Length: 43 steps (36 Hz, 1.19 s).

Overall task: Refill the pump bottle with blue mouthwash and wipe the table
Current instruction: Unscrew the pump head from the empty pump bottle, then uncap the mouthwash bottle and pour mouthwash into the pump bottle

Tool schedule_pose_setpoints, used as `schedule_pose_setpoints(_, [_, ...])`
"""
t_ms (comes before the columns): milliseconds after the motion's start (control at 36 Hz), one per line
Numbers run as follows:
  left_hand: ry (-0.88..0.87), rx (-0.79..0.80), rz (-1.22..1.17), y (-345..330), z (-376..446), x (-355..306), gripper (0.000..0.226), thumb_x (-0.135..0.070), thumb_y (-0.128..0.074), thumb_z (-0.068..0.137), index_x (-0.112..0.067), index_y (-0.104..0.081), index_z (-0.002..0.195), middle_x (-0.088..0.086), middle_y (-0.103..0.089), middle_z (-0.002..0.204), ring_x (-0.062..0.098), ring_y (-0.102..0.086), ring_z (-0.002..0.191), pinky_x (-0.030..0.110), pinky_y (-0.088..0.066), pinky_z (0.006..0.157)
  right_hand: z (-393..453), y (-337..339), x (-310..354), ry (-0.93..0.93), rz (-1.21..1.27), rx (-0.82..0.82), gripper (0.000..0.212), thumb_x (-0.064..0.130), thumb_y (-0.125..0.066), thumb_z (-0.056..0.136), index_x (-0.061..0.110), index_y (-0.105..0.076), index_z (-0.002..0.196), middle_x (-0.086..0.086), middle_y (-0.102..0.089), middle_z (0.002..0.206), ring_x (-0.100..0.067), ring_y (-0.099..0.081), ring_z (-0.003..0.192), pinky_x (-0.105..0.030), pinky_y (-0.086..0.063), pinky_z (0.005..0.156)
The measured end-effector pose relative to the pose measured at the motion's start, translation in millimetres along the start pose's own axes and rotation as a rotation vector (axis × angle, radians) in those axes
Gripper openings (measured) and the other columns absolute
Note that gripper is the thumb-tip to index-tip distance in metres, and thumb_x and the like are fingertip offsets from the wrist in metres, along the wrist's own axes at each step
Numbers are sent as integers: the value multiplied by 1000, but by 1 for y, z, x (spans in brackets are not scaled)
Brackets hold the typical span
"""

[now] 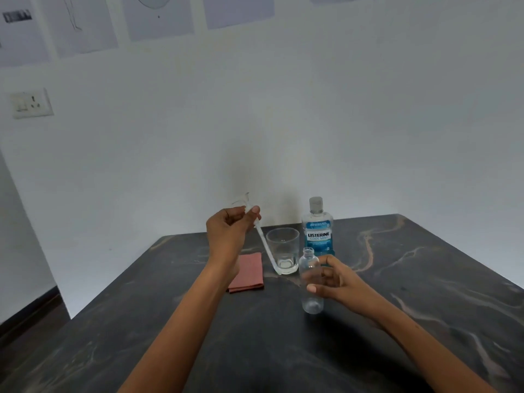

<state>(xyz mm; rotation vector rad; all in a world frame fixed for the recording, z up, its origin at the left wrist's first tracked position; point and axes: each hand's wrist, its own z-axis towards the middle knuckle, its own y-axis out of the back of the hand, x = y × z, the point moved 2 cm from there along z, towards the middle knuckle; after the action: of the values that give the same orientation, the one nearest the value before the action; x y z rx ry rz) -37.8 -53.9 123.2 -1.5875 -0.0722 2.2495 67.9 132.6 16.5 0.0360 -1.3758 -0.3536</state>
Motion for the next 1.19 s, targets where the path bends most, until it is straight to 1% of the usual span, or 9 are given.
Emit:
schedule_pose_setpoints(111, [84, 58, 178, 21, -5, 26, 11, -12, -73, 78, -3, -68, 83, 16, -72, 86, 24, -70, 84, 30, -56, 82, -1, -6, -3, 5, 17, 2, 43, 4, -72, 77, 10, -49, 113, -8, -68, 111, -17, -66, 105, -31, -53, 90])
schedule_pose_setpoints(194, [164, 104, 281, 33, -7, 44, 13, -11, -72, 79, -1, -67, 86, 18, -70, 92, 24, -69, 83, 30, -57, 78, -1, -12, -4, 2, 6, 19, 48, 8, -74, 76, 11, -48, 116, -8, -68, 112, -16, -66, 105, -32, -54, 90])
schedule_pose_setpoints(333, [237, 196, 499, 48, -15, 71, 21, -11, -72, 79, 6, -67, 92, 12, -67, 89, 13, -64, 67, 12, -51, 51, 0, -28, -3, 14, -57, 29, 49, 13, -77, 74, 14, -47, 113, -8, -67, 111, -18, -66, 104, -39, -53, 92])
schedule_pose_setpoints(500, [206, 283, 677, 57, -23, 95, 13, -17, -75, 78, -10, -70, 68, 3, -69, 66, 4, -62, 56, 12, -46, 53, -1, -39, -1, 32, -119, 16, 59, 18, -80, 72, 13, -44, 118, -4, -68, 109, -11, -68, 98, -27, -55, 87])
schedule_pose_setpoints(611, [209, 301, 792, 64, -26, 107, 25, -26, -77, 75, -2, -72, 80, 14, -72, 79, 18, -62, 70, 34, -52, 75, -1, -44, -1, 57, -166, 8, 63, 20, -82, 69, 10, -46, 120, -5, -68, 109, -14, -67, 100, -33, -54, 92])
schedule_pose_setpoints(750, [97, 283, 900, 66, -32, 112, 29, -34, -80, 70, -8, -71, 79, 4, -70, 77, 11, -61, 68, 27, -47, 66, -3, -48, -2, 100, -261, 9, 63, 20, -84, 67, 9, -53, 121, -3, -68, 110, -11, -65, 101, -30, -52, 94])
schedule_pose_setpoints(861, [3, 263, 973, 66, -36, 110, 29, -40, -81, 66, -15, -70, 75, -4, -68, 72, 13, -65, 72, 35, -55, 70, -1, -50, -4, 99, -266, 28, 61, 15, -83, 68, 9, -54, 121, -3, -68, 110, -11, -65, 103, -31, -52, 95])
schedule_pose_setpoints(1083, [-95, 218, 1025, 62, -43, 103, 32, -47, -76, 69, -19, -66, 79, -7, -68, 78, 12, -62, 68, 37, -53, 69, 0, -51, -8, 81, -238, 55, 60, 12, -81, 70, 10, -53, 123, -1, -67, 113, -7, -64, 104, -24, -51, 94])
schedule_pose_setpoints(1194, [-174, 143, 1025, 55, -45, 99, 26, -38, -69, 80, -15, -63, 91, -1, -69, 88, 19, -63, 82, 39, -51, 77, -1, -51, -8, 65, -241, 81, 63, 12, -82, 68, 12, -52, 124, -1, -67, 113, -10, -64, 104, -30, -52, 94])
